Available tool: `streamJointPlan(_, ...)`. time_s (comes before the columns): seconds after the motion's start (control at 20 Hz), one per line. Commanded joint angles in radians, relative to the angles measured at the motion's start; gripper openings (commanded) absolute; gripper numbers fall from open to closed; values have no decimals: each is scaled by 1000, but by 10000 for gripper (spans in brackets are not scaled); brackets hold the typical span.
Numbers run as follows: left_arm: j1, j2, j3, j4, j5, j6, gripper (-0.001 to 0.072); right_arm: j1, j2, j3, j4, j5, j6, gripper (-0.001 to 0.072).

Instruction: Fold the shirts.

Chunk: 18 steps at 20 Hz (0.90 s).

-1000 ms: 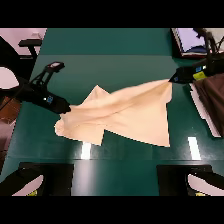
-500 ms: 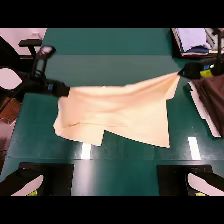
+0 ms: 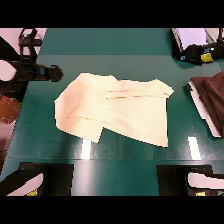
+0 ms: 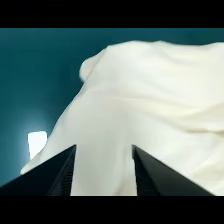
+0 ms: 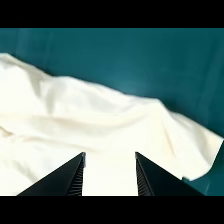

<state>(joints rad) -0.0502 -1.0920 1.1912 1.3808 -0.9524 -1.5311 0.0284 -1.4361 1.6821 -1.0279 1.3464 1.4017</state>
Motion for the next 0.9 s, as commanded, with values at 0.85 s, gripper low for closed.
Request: streamJointPlan(0.85, 239, 220, -738, -303, 11, 22, 432, -35, 291, -533, 95, -72, -84, 368)
